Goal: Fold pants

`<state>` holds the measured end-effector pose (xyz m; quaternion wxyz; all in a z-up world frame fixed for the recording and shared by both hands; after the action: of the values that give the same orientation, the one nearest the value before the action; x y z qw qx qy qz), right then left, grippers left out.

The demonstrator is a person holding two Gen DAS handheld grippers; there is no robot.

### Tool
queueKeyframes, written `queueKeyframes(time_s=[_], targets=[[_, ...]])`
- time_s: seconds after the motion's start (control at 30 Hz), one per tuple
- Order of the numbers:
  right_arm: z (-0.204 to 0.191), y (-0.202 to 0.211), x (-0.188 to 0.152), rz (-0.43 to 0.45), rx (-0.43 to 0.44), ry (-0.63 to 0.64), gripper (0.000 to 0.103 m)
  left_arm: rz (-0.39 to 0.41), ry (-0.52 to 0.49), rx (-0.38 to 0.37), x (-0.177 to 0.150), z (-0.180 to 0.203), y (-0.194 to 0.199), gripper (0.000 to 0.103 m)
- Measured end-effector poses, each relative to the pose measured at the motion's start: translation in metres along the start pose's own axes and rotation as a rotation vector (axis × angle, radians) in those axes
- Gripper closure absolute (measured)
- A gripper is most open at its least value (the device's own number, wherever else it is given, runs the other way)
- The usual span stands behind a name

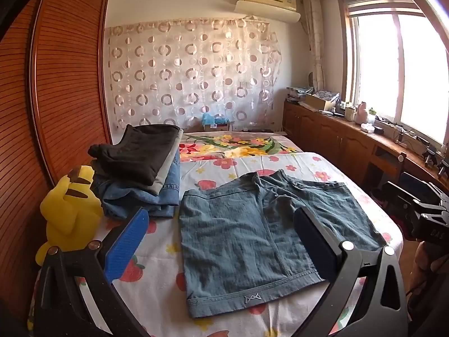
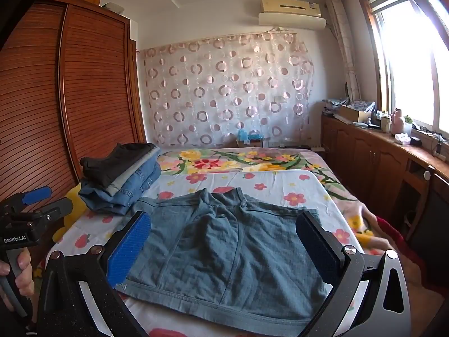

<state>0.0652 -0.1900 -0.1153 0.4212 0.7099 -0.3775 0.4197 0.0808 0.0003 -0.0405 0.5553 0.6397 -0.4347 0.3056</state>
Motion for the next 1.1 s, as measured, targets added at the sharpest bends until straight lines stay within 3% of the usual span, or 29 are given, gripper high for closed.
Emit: queueKeyframes(time_s=[1.1], targets=[[-0.001, 0.004, 0.001, 0.004, -0.003, -0.006, 0.000, 0.015, 0.003, 0.000, 0.010, 0.000, 0.010, 0.000]])
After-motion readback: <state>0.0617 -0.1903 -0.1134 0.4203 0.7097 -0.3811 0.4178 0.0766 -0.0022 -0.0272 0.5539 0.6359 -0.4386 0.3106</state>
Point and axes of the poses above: each gripper's, at about its wrist camera, not at the fingertips, and y roughly against the way its jaws point, z to its right, x to its top, the point moved 9 cm from there along -y, roughly the way its jaws point, and after that the axes turned 14 degrees about -y, right-handed, at the moved point
